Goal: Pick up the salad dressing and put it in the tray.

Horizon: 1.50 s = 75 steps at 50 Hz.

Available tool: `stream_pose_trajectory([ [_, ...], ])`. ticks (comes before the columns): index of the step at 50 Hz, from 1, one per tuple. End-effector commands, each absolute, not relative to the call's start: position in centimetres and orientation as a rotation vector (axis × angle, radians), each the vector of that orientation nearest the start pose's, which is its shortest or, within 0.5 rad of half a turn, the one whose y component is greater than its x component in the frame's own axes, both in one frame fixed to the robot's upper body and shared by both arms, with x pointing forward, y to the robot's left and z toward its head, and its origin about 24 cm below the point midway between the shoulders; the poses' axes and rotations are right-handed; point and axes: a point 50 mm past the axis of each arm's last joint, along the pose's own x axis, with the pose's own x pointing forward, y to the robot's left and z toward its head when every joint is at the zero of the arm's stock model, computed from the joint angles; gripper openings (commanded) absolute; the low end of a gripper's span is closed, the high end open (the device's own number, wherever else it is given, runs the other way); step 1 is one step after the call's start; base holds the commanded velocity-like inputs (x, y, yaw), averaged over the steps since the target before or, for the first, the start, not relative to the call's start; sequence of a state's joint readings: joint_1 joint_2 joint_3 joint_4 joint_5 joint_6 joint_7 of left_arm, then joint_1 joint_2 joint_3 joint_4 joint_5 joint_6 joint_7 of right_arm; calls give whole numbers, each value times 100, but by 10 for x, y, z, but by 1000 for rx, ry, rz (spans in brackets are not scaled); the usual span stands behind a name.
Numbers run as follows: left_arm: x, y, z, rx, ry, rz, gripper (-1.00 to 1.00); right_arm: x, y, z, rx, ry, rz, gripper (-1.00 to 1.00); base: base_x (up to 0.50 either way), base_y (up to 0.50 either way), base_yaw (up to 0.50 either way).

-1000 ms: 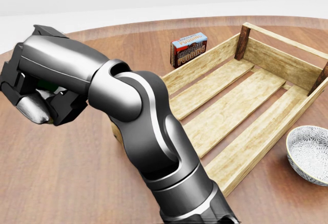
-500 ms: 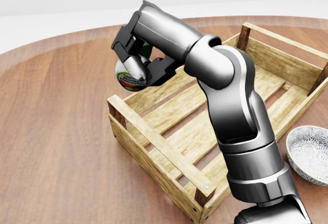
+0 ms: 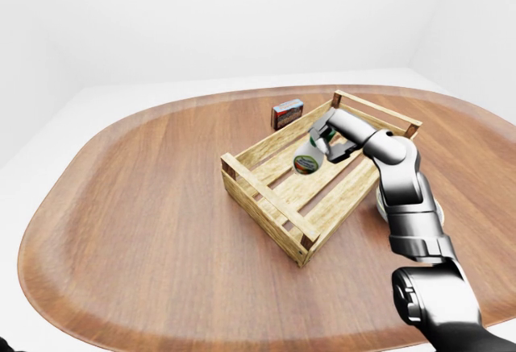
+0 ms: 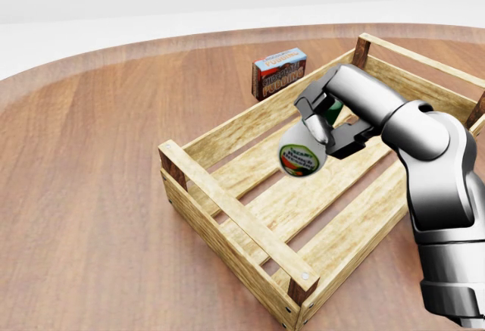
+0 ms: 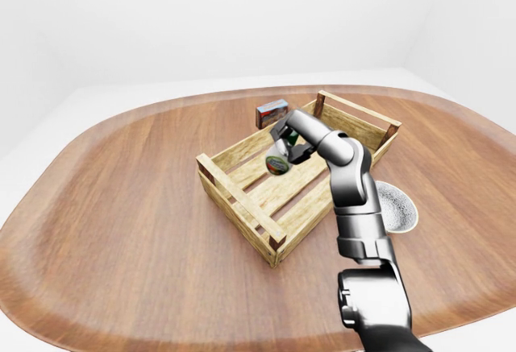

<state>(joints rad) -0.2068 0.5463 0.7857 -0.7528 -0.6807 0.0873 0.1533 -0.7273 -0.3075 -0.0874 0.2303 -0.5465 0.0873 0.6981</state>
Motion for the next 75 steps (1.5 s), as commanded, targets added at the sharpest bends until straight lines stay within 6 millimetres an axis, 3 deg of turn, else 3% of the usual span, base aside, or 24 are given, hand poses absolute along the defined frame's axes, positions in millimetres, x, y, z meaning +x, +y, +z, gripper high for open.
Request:
stream_pose_trajectory([
  [1,145,281,306,40,-1129,309,100,368,-233,139,-743,211,390,-100,0,0,0],
  [7,145,280,305,42,-1130,305,100,378,-255,110,-627,403,314,-100,0,0,0],
  [12,144,281,306,45,-1132,308,100,385,-252,100,-595,499,286,-100,0,0,0],
  [22,145,284,304,51,-1120,320,100,392,-233,98,-606,520,281,-100,0,0,0],
  [41,146,283,303,55,-1113,317,100,389,-240,89,-653,538,211,-100,0,0,0],
  [59,148,283,300,62,-1101,317,100,398,-236,107,-747,378,112,-100,0,0,0],
  [75,149,283,300,66,-1099,317,100,393,-235,92,-729,393,133,-100,0,0,0],
])
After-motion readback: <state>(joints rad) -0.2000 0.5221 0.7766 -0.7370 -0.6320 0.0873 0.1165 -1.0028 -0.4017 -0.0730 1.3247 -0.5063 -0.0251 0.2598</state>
